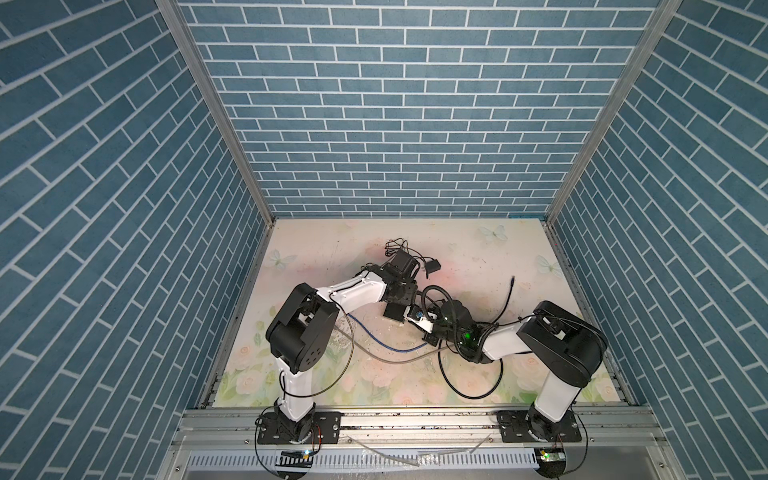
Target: Insert the plug into the switch port
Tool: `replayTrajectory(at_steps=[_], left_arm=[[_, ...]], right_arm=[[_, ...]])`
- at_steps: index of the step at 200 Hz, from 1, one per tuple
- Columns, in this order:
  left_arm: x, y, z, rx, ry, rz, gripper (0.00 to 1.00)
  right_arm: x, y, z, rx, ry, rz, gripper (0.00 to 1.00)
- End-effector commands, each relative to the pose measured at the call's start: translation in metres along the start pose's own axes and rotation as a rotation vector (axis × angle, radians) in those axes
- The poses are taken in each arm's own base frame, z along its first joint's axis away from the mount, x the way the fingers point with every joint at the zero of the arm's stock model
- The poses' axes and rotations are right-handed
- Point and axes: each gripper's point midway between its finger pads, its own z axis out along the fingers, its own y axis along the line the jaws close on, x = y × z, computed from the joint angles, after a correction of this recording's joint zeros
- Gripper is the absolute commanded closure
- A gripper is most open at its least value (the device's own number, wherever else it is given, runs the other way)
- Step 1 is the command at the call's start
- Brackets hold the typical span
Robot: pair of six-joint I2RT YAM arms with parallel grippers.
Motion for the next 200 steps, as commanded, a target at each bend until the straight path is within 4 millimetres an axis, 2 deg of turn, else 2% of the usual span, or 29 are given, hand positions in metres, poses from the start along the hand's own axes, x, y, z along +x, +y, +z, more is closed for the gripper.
replayTrajectory(at_steps=[1, 49, 76, 120, 133, 139, 200], left_arm=[[0.006, -0.081, -0.012, 0.294, 0.072, -0.029, 0.69], [0.016, -0.047, 0.008, 0.197, 0.116, -0.07, 0.68], [0.022, -0.028, 0.017, 0.146, 0.151, -0.079, 0.68], [0.03, -0.006, 0.028, 0.107, 0.188, -0.099, 0.66], [0.03, -0.002, 0.03, 0.099, 0.192, -0.104, 0.66], [0.03, -0.001, 0.03, 0.099, 0.192, -0.102, 0.66], [0.032, 0.006, 0.034, 0.088, 0.207, -0.109, 0.65]], right_arm=[[-0.091, -0.024, 0.002, 0.086, -0.268, -0.016, 0.91], [-0.074, -0.025, 0.002, 0.107, -0.213, 0.01, 0.84], [-0.061, -0.022, 0.001, 0.11, -0.175, 0.034, 0.77], [-0.041, -0.018, -0.005, 0.11, -0.109, 0.072, 0.61], [-0.038, -0.021, -0.008, 0.136, -0.097, 0.08, 0.44], [-0.037, -0.022, -0.01, 0.139, -0.094, 0.082, 0.41], [-0.028, -0.027, -0.026, 0.186, -0.055, 0.072, 0.38]])
